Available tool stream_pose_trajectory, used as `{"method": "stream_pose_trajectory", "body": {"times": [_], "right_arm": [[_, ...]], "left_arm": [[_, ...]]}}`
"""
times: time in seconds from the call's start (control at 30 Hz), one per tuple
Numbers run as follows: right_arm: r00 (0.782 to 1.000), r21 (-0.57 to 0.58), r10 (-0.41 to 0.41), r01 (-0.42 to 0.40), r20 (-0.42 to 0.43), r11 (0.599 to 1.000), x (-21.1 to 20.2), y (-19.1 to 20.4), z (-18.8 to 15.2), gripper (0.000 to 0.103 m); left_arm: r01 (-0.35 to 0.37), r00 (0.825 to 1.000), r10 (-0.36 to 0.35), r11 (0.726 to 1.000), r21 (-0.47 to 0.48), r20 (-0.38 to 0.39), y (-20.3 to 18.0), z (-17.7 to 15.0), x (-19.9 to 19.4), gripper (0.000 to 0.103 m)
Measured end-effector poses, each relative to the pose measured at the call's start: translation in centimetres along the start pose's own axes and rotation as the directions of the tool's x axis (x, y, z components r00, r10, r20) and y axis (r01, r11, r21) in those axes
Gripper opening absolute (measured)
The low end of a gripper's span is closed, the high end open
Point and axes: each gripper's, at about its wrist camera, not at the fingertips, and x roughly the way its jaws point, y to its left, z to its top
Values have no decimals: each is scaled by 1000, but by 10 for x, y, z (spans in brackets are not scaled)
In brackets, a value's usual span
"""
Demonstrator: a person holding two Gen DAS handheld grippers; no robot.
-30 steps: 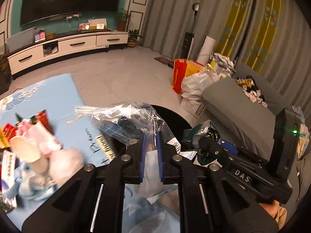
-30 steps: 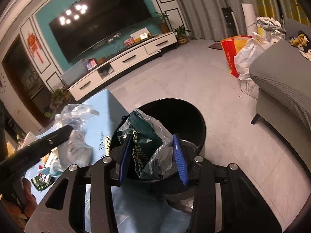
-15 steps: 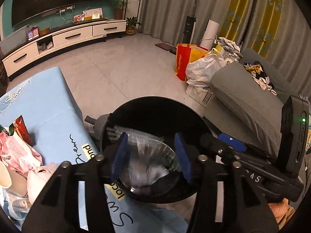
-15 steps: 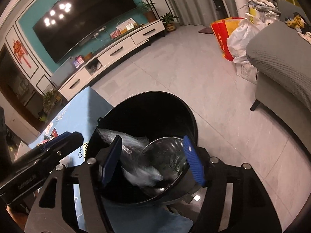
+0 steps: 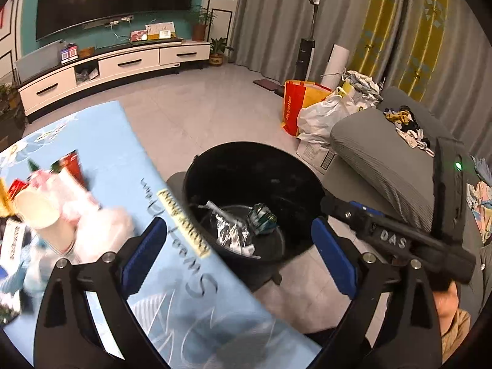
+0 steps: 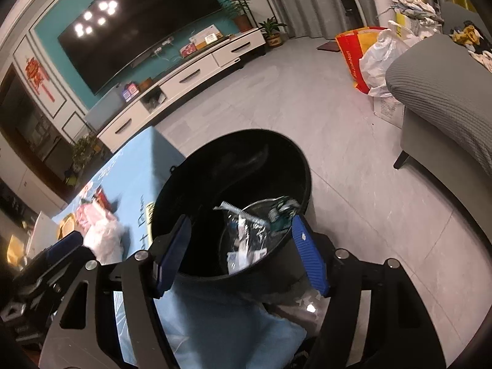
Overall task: Collect trash
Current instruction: 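Carry both held bags over the black bin and open both tools, then grasp the white tissue with the left tool while the right tool grasps the white plastic bag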
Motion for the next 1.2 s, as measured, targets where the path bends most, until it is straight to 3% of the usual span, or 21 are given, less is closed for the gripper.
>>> {"method": "stream_pose_trajectory", "body": {"times": [0.23, 0.37, 0.47, 0.8, 1.1, 1.2], "right_arm": [[998, -83, 45, -48, -36, 995, -10, 36, -14, 68], [995, -135, 78, -85, -58, 987, -14, 60, -24, 68], [990, -174, 104, -119, -91, 977, -13, 79, -34, 75], [958, -252, 150, -213, -245, 944, 4, 123, -63, 85], [941, -262, 124, -211, -314, 942, 33, 144, -73, 92], [941, -271, 121, -212, -316, 939, 42, 153, -70, 92]], "left_arm": [[-87, 995, 89, 995, -39, 54, 34, -37, -66, 95], [-149, 986, 157, 981, -124, 54, 68, -59, -93, 95], [-199, 977, 210, 960, -195, 38, 96, -78, -106, 95], [-290, 957, 280, 902, -319, -78, 147, -125, -99, 95], [-308, 951, 288, 894, -325, -110, 161, -124, -74, 95], [-304, 953, 280, 900, -314, -119, 162, -120, -62, 88]]}}
